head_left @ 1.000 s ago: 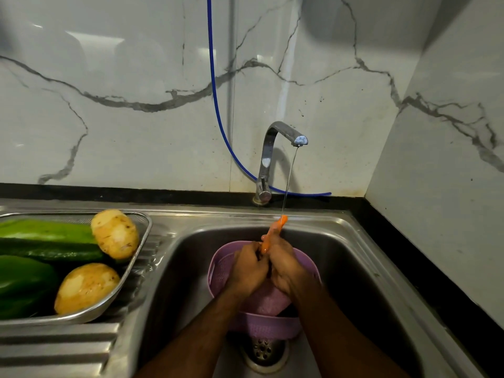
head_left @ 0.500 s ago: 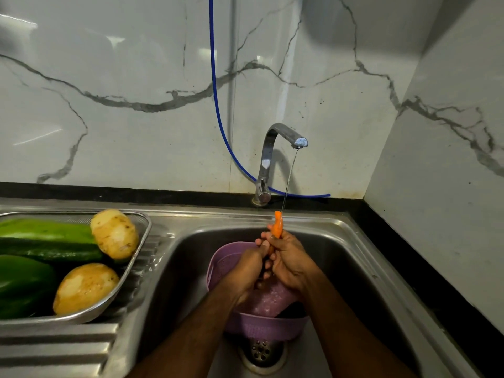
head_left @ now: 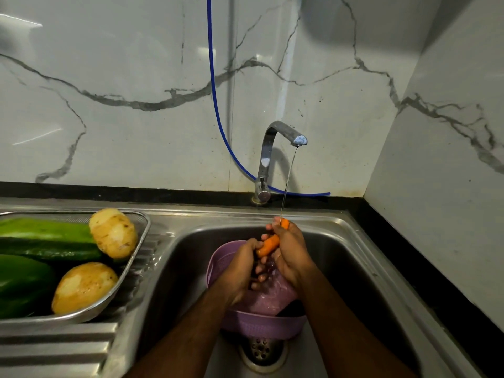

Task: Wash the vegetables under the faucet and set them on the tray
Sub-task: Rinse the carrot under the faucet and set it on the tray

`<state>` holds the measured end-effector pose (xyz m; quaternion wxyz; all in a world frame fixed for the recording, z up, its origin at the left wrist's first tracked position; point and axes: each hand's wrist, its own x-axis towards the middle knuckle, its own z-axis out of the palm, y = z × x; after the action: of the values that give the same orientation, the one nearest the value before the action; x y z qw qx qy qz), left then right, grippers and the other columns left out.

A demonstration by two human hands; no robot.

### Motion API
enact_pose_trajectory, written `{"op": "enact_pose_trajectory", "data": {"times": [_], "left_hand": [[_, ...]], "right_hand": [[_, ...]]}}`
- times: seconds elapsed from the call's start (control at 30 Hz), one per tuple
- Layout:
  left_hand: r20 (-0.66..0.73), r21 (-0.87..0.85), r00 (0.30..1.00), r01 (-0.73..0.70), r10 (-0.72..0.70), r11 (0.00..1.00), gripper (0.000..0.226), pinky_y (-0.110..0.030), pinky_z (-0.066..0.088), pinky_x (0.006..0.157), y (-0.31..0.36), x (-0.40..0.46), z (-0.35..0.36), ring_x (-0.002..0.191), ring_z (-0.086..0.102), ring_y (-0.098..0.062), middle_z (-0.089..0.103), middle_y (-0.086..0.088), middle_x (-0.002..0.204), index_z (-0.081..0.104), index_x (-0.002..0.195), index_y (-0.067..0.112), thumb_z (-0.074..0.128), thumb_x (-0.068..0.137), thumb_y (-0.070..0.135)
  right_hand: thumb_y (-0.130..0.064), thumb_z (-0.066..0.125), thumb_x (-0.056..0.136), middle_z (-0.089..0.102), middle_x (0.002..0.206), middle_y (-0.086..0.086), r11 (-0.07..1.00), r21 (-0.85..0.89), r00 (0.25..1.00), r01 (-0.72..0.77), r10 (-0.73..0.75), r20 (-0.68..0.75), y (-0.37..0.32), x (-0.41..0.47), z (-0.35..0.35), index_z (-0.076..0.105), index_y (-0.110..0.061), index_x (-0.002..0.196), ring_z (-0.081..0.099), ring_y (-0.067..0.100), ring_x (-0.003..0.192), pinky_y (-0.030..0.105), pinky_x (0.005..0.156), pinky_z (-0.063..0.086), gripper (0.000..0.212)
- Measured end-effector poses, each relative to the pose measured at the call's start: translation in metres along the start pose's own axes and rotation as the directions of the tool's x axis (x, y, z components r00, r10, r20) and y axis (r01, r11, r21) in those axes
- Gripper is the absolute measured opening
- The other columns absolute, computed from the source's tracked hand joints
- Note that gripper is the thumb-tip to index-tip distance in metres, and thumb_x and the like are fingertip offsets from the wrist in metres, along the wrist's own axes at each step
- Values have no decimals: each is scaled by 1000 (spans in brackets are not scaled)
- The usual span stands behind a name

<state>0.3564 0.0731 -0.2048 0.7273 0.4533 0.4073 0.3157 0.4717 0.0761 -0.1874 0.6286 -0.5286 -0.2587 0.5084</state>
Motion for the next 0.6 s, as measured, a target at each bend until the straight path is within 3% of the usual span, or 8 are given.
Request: {"op": "enact_pose_trajectory", "data": {"times": [0.2,0.3,0.4,0.5,0.6], "left_hand": [[61,46,997,-49,46,998,47,-20,20,41,1,-3,4,48,41,-10,51,-1,62,56,74,16,37,104,46],[77,18,993,-91,89,996,35,-18,22,38,-1,-2,3,47,40,-8,54,-4,66,59,84,12,42,106,33],[11,46,990,-140,139,989,27,-18,31,36,-7,5,3,43,42,-8,58,-7,68,61,85,7,47,105,19],[-71,115,976,-195,204,974,17,-23,42,40,-10,11,-1,48,52,-13,64,-12,74,66,92,1,57,100,13],[-198,211,939,-239,280,948,8,-27,47,45,-10,13,-2,57,60,-17,68,-11,78,65,97,2,67,92,9]], "right_hand": [[-39,47,108,54,73,5,999,-46,996,17,-21,-84,7,1,3,57,-11,99,53,15,56,24,40,44,31],[-56,41,105,51,66,3,998,-53,992,25,-31,-119,6,5,3,57,-13,85,49,15,55,29,51,46,50],[-58,35,106,58,65,7,998,-55,995,14,-19,-97,3,5,0,56,-11,76,57,21,60,34,60,51,59],[-50,37,108,66,89,12,996,-87,996,27,-34,-82,5,2,0,66,-10,97,66,25,82,41,80,58,51],[-27,40,112,68,111,13,998,-65,999,8,-11,-41,12,2,5,60,-14,121,71,25,97,46,93,60,26]]}}
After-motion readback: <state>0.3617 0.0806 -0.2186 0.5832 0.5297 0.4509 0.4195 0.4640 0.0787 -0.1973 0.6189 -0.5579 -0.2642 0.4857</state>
